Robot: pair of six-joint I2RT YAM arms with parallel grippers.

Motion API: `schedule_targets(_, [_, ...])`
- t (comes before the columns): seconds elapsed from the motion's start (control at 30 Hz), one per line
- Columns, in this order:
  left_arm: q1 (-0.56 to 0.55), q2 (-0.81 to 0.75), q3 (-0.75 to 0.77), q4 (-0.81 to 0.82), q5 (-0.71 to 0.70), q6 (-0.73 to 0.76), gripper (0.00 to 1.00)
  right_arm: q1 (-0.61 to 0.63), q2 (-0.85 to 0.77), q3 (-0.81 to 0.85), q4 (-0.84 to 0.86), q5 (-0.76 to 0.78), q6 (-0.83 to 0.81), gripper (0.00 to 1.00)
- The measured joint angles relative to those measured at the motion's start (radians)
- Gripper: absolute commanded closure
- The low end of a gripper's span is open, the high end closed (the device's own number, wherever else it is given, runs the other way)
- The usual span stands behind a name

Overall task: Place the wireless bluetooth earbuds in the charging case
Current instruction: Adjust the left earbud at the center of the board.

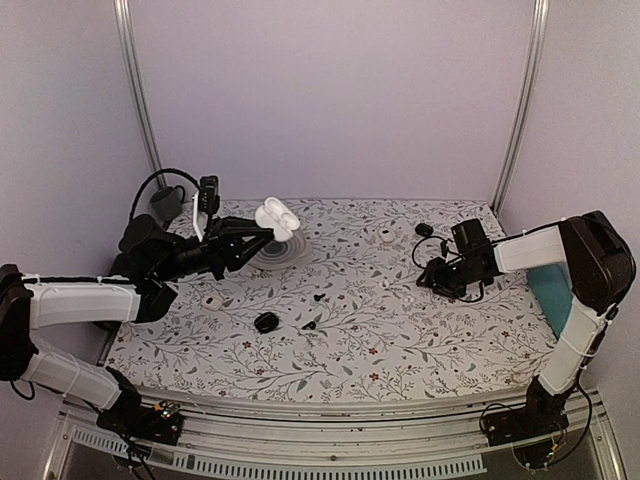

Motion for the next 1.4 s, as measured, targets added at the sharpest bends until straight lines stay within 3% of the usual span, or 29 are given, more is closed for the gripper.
schedule_targets(0.27, [0.005, 0.000, -0.005, 0.000, 0.005, 0.000, 1.00, 0.011, 0.015, -0.003, 0.047, -0.045, 0.034, 0.44])
schedule_targets(0.63, [0.008, -0.010, -0.006, -0.001, 0.010, 0.000, 1.00, 0.171, -0.029, -0.069, 0.075, -0.044, 0.134, 0.44])
schedule_targets(1.0, [0.010, -0.010, -0.006, 0.000, 0.028, 0.000, 1.00, 0.240, -0.072, -0.089, 0.056, -0.012, 0.197, 0.44])
schedule_targets(1.2, [0.010, -0.010, -0.006, 0.005, 0.031, 0.000, 1.00, 0.243, -0.107, -0.055, -0.048, 0.084, 0.105, 0.50])
schedule_targets(1.4, [0.010, -0.008, -0.006, 0.014, 0.031, -0.008, 1.00, 0.269, -0.121, 0.055, -0.176, 0.169, -0.070, 0.62])
